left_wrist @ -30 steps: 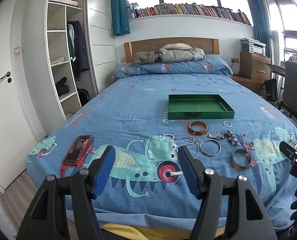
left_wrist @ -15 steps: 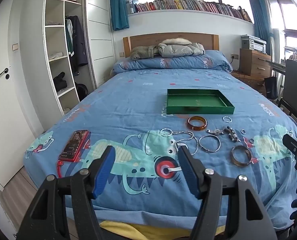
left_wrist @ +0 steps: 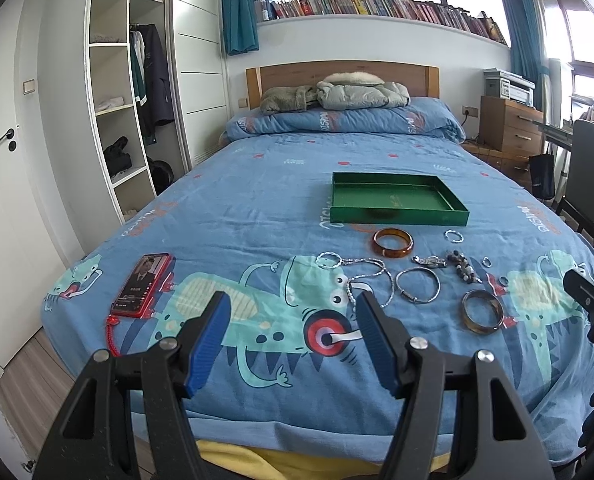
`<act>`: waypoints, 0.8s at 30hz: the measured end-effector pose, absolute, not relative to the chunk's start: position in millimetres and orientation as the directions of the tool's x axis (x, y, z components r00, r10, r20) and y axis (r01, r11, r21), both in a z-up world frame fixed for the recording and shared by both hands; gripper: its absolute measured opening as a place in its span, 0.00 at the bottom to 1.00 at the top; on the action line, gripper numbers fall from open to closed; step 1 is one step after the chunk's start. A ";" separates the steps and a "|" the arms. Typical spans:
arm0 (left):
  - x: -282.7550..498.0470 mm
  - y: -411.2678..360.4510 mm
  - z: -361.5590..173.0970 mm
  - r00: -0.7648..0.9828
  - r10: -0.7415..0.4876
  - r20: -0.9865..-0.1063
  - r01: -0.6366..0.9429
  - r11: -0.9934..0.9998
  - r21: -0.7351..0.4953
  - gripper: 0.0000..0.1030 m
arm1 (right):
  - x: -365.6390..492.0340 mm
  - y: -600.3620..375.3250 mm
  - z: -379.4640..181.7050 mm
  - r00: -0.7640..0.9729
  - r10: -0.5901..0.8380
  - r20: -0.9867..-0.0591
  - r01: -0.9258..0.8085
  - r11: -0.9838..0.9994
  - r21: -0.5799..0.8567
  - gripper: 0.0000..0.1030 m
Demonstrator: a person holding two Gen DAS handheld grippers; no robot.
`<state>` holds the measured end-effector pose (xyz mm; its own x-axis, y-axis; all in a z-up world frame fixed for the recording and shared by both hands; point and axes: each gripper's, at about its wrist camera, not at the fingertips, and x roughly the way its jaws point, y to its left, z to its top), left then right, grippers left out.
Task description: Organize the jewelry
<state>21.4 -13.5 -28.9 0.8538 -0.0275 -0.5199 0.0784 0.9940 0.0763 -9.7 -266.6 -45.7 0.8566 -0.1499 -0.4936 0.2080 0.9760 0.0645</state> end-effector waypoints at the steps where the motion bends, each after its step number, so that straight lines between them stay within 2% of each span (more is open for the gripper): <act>1: 22.2 -13.8 -29.6 0.852 -0.030 -0.523 0.080 0.994 0.074 0.61 | -8.9 -266.6 -46.3 0.854 -0.152 -0.498 0.210 0.976 0.061 1.00; 11: 27.3 -25.6 -32.5 0.836 -0.037 -0.547 0.105 0.990 0.093 0.61 | -3.6 -267.2 -48.4 0.817 -0.203 -0.540 0.230 0.973 -0.019 1.00; 24: 26.7 -39.0 -26.4 0.831 -0.024 -0.555 0.080 0.994 0.076 0.61 | -2.2 -283.3 -45.7 0.818 -0.176 -0.548 0.211 0.977 0.002 1.00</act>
